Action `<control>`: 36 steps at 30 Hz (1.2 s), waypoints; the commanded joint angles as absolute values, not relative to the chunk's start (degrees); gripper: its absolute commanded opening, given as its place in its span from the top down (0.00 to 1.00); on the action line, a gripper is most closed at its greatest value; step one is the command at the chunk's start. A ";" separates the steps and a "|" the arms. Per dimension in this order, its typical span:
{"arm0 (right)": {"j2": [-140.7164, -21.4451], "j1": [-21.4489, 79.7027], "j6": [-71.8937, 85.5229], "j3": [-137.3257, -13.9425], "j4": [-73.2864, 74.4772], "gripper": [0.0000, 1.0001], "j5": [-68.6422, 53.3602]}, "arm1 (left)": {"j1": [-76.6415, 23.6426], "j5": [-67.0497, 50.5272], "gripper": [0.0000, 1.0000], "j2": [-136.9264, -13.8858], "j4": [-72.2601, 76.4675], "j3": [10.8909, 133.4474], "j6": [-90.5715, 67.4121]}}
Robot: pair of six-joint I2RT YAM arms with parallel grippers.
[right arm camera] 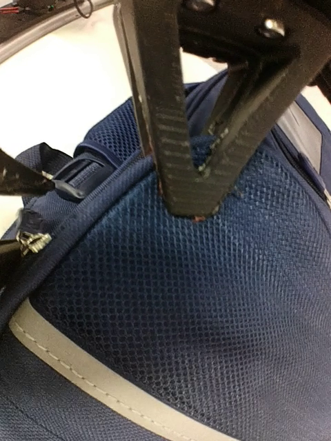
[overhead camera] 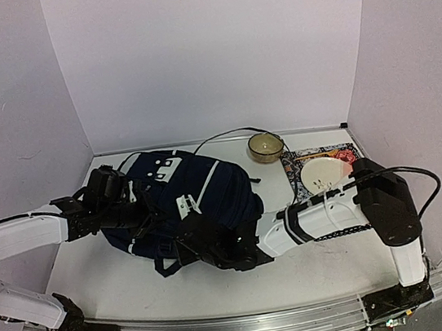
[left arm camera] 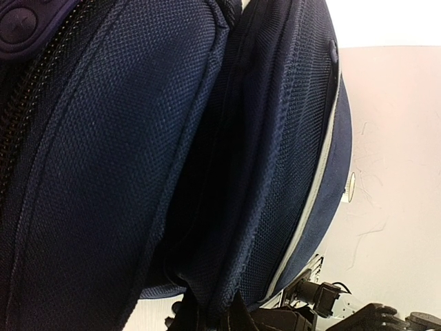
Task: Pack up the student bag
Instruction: Rotate the student bag at the center of the board.
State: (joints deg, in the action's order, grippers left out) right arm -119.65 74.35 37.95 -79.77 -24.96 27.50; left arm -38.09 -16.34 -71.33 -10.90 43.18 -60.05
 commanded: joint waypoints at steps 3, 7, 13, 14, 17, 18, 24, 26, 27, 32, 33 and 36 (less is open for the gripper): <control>-120.09 74.10 39.09 -80.64 -25.93 0.94 34.49 | -38.06 -17.24 1.00 -70.61 -5.44 47.37 -59.47; -117.88 74.06 39.14 -77.27 -25.64 1.00 34.13 | -38.06 -16.21 1.00 -70.55 -5.45 47.20 -58.78; -112.11 74.09 37.05 -71.41 -22.54 1.00 29.80 | -37.59 -12.11 1.00 -70.48 -7.21 47.75 -55.26; -110.70 74.03 36.26 -70.25 -21.96 1.00 29.19 | -37.36 -11.28 1.00 -70.41 -7.82 47.74 -54.48; -106.68 73.92 33.82 -67.55 -18.56 1.00 28.79 | -36.76 -9.24 1.00 -70.20 -9.79 47.50 -52.34; -105.69 73.73 32.98 -67.03 -17.45 1.00 28.57 | -36.58 -8.49 1.00 -70.07 -10.54 47.42 -51.59; -98.22 71.24 27.50 -63.44 -10.35 1.00 25.52 | -33.58 -3.50 1.00 -68.41 -17.07 47.19 -44.82; -95.81 70.20 25.85 -62.63 -8.25 1.00 23.97 | -31.96 -2.01 1.00 -67.79 -19.14 47.16 -41.91; -94.86 69.95 25.13 -62.51 -7.21 1.00 23.61 | -30.87 -0.93 1.00 -67.39 -20.34 47.18 -40.33; -95.80 70.55 21.26 -65.74 -3.43 1.00 22.30 | -27.24 3.72 1.00 -67.88 -22.33 48.28 -33.51; -97.00 71.13 20.48 -67.18 -3.28 1.00 21.48 | -27.00 4.11 1.00 -68.64 -22.27 49.44 -32.21; -102.93 72.69 18.43 -74.20 -3.40 1.00 16.96 | -26.84 5.25 1.00 -72.17 -22.04 53.17 -27.50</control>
